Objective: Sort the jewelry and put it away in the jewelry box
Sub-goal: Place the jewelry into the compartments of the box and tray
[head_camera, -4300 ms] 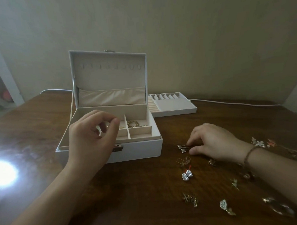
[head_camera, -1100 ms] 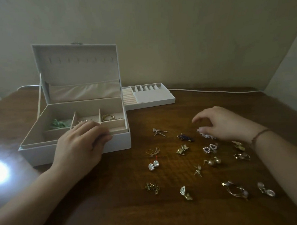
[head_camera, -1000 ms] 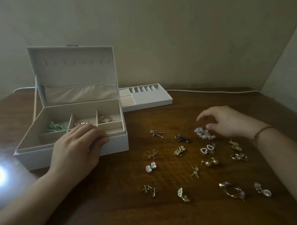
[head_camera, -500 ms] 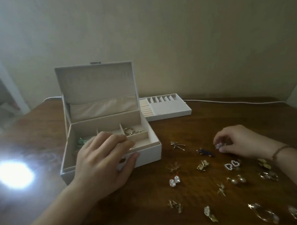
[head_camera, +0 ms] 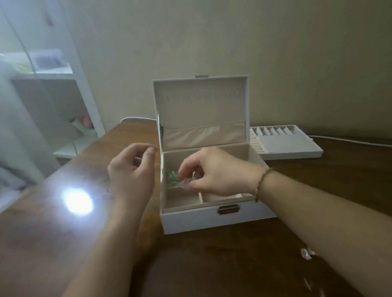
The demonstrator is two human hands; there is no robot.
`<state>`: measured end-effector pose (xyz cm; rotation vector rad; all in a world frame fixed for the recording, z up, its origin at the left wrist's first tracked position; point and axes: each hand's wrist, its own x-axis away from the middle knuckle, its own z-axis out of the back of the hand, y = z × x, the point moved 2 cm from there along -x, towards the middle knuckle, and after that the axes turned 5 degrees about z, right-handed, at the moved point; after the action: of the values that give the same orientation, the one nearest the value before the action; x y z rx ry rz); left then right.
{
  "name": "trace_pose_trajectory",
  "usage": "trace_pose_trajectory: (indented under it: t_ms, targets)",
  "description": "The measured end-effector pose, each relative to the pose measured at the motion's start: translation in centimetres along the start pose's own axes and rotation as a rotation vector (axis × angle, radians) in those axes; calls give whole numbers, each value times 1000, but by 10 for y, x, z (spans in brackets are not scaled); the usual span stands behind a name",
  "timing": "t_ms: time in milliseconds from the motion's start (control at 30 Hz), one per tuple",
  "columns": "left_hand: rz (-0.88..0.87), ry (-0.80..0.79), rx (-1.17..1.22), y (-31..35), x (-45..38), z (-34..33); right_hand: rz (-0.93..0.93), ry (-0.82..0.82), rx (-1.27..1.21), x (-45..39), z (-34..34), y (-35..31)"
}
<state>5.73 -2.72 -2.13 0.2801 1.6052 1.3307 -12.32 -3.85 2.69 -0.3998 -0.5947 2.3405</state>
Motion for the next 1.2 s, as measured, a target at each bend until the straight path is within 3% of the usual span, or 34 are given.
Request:
trace_pose_trajectory:
  t_ms: [167,300,467,567,667,833,1000,1100,1200]
  targets:
    - [-69,-12,-3,-1,1,-6,2,-129,137,-22,-31,-1]
    - [-102,-30,-37,-1,4,-9,-36,-134,34,-19,-22,3]
    - [-130,-93,-74,6,8,-11,-79,154,-161,20,31,21]
    - [-161,-190,-95,16,13,-12,-146,306,-17,68,70,41]
    - [-272,-323,-167,27,22,-16,-268,359,167,120,95,62]
    - [-428,-507,-272,41,38,-26,-467,100,277,183,93,83]
    - [-448,-517,-266,37,39,-27,-546,-111,288,223,75,91]
    - [-434,-516,-250,31,36,-28,-594,-83,295,248,79,104]
    - [-380,-538,-242,10,30,-29,-699,70,301,279,101,133]
